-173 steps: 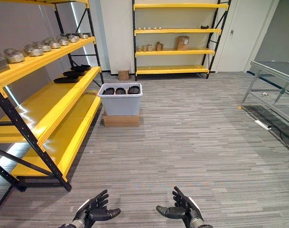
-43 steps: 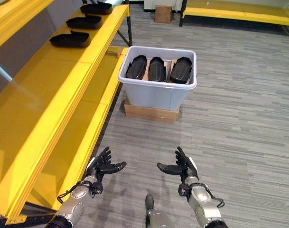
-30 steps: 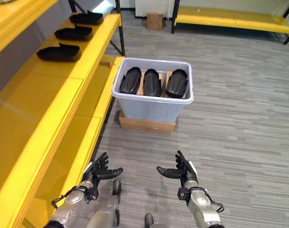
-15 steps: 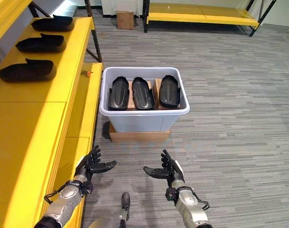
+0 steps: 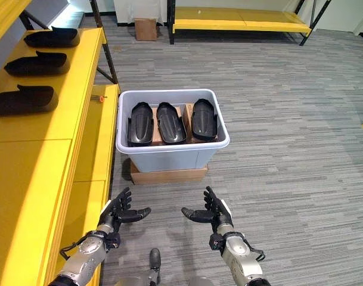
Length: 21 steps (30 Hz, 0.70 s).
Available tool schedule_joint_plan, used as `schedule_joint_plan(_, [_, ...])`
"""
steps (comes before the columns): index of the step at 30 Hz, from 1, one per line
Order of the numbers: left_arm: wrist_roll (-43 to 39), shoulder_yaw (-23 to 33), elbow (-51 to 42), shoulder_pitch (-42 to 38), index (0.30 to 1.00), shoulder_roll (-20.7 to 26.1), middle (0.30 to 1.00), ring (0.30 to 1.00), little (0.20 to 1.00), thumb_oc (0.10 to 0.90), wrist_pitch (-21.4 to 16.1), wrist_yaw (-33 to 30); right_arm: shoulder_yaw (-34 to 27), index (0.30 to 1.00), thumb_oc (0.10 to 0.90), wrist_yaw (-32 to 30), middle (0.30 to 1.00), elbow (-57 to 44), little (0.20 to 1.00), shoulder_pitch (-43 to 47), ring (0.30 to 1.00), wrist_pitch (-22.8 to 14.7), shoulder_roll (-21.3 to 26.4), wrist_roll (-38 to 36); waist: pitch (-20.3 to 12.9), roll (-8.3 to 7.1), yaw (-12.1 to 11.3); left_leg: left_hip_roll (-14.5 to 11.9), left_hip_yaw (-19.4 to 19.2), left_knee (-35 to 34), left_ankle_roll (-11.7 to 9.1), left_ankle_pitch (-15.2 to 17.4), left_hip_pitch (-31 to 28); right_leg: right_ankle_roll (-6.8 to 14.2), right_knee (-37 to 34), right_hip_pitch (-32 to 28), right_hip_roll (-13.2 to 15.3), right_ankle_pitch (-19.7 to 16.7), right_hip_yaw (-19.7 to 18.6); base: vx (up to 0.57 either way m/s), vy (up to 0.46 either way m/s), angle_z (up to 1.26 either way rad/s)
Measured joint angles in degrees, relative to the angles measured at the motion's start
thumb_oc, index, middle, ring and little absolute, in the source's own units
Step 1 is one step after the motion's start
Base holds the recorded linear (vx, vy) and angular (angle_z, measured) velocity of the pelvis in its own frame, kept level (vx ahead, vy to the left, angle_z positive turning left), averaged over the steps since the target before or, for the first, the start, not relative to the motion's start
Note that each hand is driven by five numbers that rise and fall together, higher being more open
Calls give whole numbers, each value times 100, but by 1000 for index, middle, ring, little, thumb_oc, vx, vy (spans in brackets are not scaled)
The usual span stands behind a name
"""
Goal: Move parts from the plastic box to the shelf.
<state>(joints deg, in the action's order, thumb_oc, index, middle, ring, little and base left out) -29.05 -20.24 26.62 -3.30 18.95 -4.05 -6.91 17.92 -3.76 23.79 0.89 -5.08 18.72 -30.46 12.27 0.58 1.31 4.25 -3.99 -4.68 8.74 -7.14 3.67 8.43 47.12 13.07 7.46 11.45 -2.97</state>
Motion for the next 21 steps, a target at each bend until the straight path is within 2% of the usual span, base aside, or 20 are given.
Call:
schedule_joint_plan(1, [0, 3, -1, 0, 1000, 1, 1000, 1000, 1000, 900, -1, 3, 12, 1000, 900, -7, 1000, -29, 1000, -13, 1000, 8, 2, 0, 20, 46, 0, -1, 22, 0, 5, 12, -38, -40, -127, 82, 11, 44, 54, 182, -86, 13])
schedule_joint_plan(2, [-1, 24, -15, -17, 1000, 8, 1000, 1000, 1000, 900, -8, 3, 64, 1000, 900, -1, 1000, -122, 1000, -18, 1000, 3, 17, -2, 72, 153, 31, -1, -32, -2, -26, 44, -91, -167, -1288, 186, 123, 74, 262, 108, -67, 9])
schedule_joint_plan(3, [-3, 36, -16, -45, 1000, 15, 1000, 1000, 1000, 900, -10, -1, 93, 1000, 900, -4, 1000, -141, 1000, -10, 1000, -1, 21, -4, 84, 166, 31, 8, -33, 1, -72, 57, -111, -209, -1683, 285, 188, -3, 247, 220, -167, 7])
schedule_joint_plan(4, [-4, 42, -10, -77, 1000, 6, 1000, 1000, 1000, 900, -16, -5, 108, 1000, 900, -3, 1000, -136, 1000, 32, 1000, 6, 34, -4, 116, 209, 13, 25, -24, 5, -149, 104, -83, -174, -2630, 319, 350, -172, 230, 177, -143, 11])
schedule_joint_plan(6, [-7, 41, 57, -66, 1000, 2, 1000, 1000, 1000, 900, -10, -6, 126, 1000, 900, -6, 1000, -132, 1000, 35, 1000, 19, 37, -1, 136, 216, 19, 30, -30, 5, -215, 141, -112, 1, -3582, 293, 648, -688, 161, 197, -180, 7])
schedule_joint_plan(7, [-7, 39, 80, -49, 1000, 10, 1000, 1000, 1000, 900, -9, -9, 121, 1000, 900, -26, 1000, -132, 1000, 34, 1000, 21, 28, 0, 161, 172, 16, 65, -26, 4, -271, 181, -166, 89, -4374, 112, 897, -1056, 204, 165, -185, 1])
schedule_joint_plan(9, [-8, 149, 76, 57, 1000, -7, 1000, 1000, 1000, 900, -9, -19, 122, 1000, 900, -48, 1000, -133, 1000, 20, 1000, 41, 4, 6, 215, 76, -23, 81, -7, 2, -399, 268, -321, 152, -4899, -129, 1225, -1589, 671, 180, -247, 2])
schedule_joint_plan(10, [-11, 178, 75, 87, 1000, -29, 1000, 1000, 1000, 900, -9, -21, 117, 1000, 900, -47, 1000, -134, 1000, -20, 1000, 40, 8, 5, 210, 40, 15, 76, 87, 3, -467, 287, -364, 207, -4964, -264, 1235, -1723, 676, 97, -150, 25])
schedule_joint_plan(11, [-16, 173, 70, 90, 1000, -37, 1000, 1000, 1000, 900, -9, -22, 99, 1000, 900, -51, 1000, -133, 1000, -67, 1000, 41, 14, 5, 208, -7, 52, 68, 177, 3, -520, 310, -401, 238, -5012, -423, 1219, -1826, 665, 103, -135, 70])
schedule_joint_plan(12, [-78, 155, -47, 114, 1000, 23, 1000, 1000, 1000, 900, -17, 6, 81, 1000, 900, -58, 1000, -131, 1000, -141, 1000, 44, -14, 5, 181, -282, 69, 113, 381, 4, -678, 317, -431, 188, -5015, -781, 1123, -1918, 678, 152, -220, 71])
schedule_joint_plan(13, [-231, 238, -31, 135, 1000, -131, 1000, 1000, 1000, 900, -9, -36, 71, 1000, 900, -68, 1000, -44, 1000, -14, 1000, 109, 52, 6, 188, -183, 49, -73, 451, 5, -875, 341, -410, 251, -4973, -754, 986, -2122, 797, 187, -287, 55])
schedule_joint_plan(16, [-238, 199, -99, 266, 1000, -306, 1000, 1000, 1000, 900, -10, -23, 17, 1000, 900, -135, 1000, -104, 1000, 206, 1000, 115, 173, 5, 167, 50, 22, -592, 457, 7, -1073, 290, -376, -12, -5071, -804, 461, -2113, 871, 100, -217, -2])
schedule_joint_plan(18, [-238, 180, -109, 194, 1000, -465, 1000, 1000, 1000, 900, -3, 4, -143, 1000, 900, -219, 1000, -116, 1000, 316, 1000, 104, 254, 4, 167, 94, 138, -834, 567, 7, -1178, 236, -376, -154, -5133, -929, 238, -2075, 1114, 108, -193, 23])
schedule_joint_plan(21, [-237, 72, -177, 52, 1000, -494, 1000, 1000, 1000, 900, -7, 29, -329, 1000, 900, -277, 1000, -115, 1000, 390, 1000, 22, 381, 3, 164, 110, 186, -1043, 614, 7, -1260, 191, -387, -303, -5115, -999, 18, -1956, 1226, 119, -158, 17])
